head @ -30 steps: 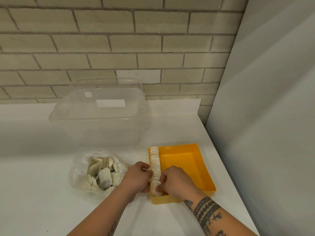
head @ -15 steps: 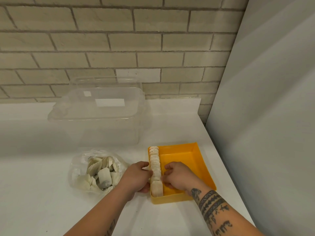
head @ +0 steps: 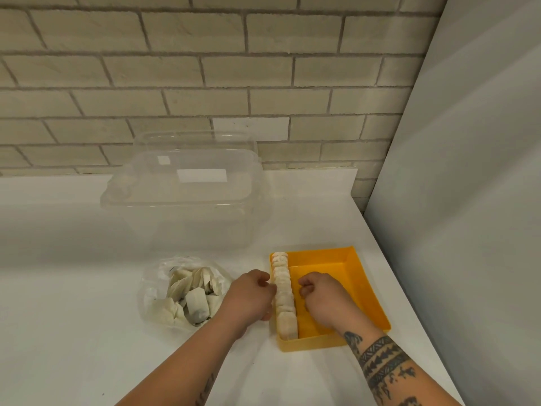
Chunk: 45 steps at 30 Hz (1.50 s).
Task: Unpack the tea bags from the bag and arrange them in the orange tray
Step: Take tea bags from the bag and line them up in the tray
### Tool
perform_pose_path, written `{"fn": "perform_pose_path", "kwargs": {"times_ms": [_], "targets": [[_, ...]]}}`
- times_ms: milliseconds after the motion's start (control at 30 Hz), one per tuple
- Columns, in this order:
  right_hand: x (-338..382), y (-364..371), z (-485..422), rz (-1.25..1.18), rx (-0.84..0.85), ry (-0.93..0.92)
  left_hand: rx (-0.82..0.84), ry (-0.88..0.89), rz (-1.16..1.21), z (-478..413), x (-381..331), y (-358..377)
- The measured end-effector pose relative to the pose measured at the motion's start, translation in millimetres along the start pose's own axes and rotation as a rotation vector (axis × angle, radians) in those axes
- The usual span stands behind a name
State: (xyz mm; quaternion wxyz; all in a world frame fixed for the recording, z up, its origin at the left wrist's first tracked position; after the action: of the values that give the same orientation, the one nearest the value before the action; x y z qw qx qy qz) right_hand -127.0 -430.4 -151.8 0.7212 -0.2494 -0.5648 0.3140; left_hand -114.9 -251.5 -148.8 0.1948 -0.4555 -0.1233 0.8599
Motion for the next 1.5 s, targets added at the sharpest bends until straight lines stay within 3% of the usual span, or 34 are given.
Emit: {"fn": "perform_pose_path", "kwargs": {"times_ms": [167,267,400,600,700,833,1067,1300,1500], "targets": [[46,-20,10,-0.070,-0.174,-0.140,-0.026,0.073,0.220,8,-17,-44],[79,-10,12,-0.146,-0.194,-0.205,-0.090,0.075,0.265,8,-10,-84],[125,25,13,-0.186,-0.113,-0.272,-0.115,0.049,0.311,4,13,-135],[166,99,2,0.026,0.066,-0.266,-0.021,0.023,0.463,-6,44,-168],[166,122,-4,0.183,0.069,-0.222,0.023,0.004,0.555,-13,56,-170],[164,132,-5,0.197,0.056,-0.163,0.056,0.011,0.596,-17,63,-172],[147,107,-6,-0.130,-0.087,-0.058,0.113,0.024,0.608,-18,69,-176],[172,77,-8,-0.650,-0.110,-0.005,0.198,0.111,0.593,-15,45,-173],[194,81,-17,-0.781,-0.065,0.036,0.568,0.076,0.700,6,23,-148]]}}
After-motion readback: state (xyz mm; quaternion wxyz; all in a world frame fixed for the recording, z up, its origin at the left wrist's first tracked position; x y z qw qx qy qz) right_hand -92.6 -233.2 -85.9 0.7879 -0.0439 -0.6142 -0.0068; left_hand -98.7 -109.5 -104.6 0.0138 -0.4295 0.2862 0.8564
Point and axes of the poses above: each hand's wrist, its own z-axis away from the middle knuckle, its own y-axis out of the palm, x = y × z, the point moved 9 cm from there along -z, towards the middle knuckle, and after that the axes turned 10 degrees about -y, right-handed, at the moved point
